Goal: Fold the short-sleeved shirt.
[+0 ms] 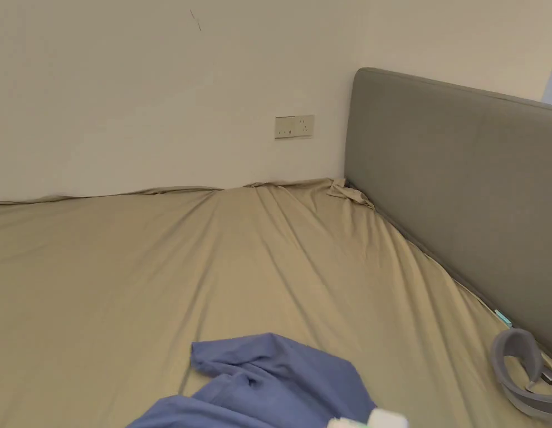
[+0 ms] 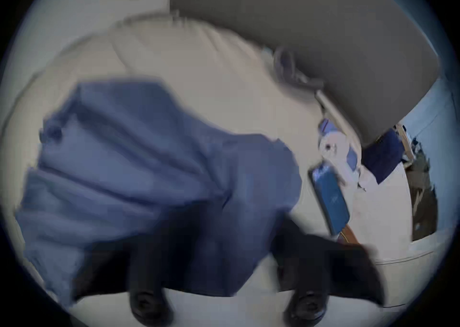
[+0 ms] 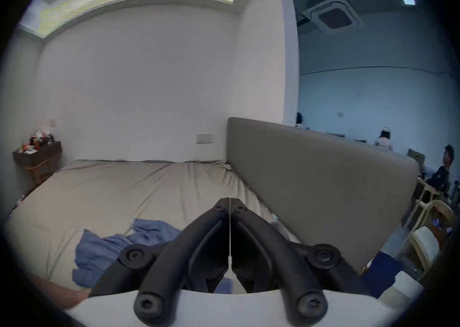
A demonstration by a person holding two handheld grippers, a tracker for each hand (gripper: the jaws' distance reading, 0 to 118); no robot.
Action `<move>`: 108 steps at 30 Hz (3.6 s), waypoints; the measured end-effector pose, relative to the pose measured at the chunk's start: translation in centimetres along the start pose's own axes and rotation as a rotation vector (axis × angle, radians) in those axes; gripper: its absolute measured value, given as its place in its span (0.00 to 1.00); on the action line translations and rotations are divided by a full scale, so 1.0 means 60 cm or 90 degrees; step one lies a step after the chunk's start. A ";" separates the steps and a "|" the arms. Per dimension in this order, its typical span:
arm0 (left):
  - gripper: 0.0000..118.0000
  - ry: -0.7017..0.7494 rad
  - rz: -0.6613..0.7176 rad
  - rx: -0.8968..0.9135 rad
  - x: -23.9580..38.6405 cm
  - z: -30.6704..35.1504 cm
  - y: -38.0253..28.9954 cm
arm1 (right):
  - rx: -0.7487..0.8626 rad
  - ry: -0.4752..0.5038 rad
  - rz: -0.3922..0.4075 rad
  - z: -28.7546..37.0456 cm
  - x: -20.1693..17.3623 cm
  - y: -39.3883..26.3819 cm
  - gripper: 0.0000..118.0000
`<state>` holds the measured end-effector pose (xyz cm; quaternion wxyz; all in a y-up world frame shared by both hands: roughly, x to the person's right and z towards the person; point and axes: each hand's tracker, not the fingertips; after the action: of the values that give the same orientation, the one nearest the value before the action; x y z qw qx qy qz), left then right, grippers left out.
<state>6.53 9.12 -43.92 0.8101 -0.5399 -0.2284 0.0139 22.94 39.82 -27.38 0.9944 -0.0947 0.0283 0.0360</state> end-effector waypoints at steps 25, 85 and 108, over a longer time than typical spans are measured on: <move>0.00 0.289 0.450 0.266 -0.459 0.524 -0.403 | -0.214 0.371 -0.027 -0.169 -0.294 -0.139 0.03; 0.00 0.139 0.424 0.427 -0.450 0.590 -0.230 | -0.369 0.164 -0.064 -0.285 -0.113 -0.241 0.14; 0.00 0.267 0.513 0.679 -0.690 0.924 0.045 | -0.221 0.130 0.046 -0.681 -0.265 0.303 0.13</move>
<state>-51.27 47.25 -43.66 0.9231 -0.1027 0.1885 0.3191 3.66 48.81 -69.84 0.9532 -0.2670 0.1255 0.0661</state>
